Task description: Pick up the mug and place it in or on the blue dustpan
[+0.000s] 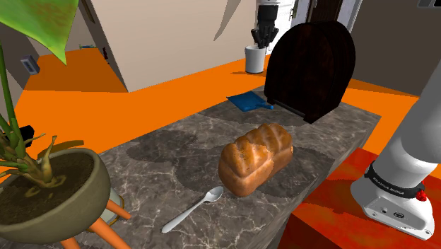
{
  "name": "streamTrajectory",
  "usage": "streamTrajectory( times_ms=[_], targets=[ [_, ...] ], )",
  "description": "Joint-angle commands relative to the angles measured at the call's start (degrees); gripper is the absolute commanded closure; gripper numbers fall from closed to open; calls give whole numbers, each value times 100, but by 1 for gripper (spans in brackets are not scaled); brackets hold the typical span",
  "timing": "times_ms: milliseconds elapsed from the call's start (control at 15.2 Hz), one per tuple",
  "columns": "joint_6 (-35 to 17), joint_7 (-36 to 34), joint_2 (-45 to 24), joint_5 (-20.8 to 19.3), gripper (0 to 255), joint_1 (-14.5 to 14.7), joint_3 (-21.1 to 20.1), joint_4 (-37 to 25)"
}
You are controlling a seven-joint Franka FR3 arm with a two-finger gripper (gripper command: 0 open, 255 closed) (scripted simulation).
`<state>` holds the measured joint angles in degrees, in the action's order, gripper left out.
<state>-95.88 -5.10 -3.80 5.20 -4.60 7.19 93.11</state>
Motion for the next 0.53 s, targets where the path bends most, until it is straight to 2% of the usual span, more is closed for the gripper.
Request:
streamTrajectory(
  times_ms=[0,132,462],
  targets=[
    [195,79,-552,71,255,-57,39,-741],
    [408,115,-1008,131,255,-110,53,-1401],
    [-7,142,-937,124,255,-95,47,-915]
  ],
)
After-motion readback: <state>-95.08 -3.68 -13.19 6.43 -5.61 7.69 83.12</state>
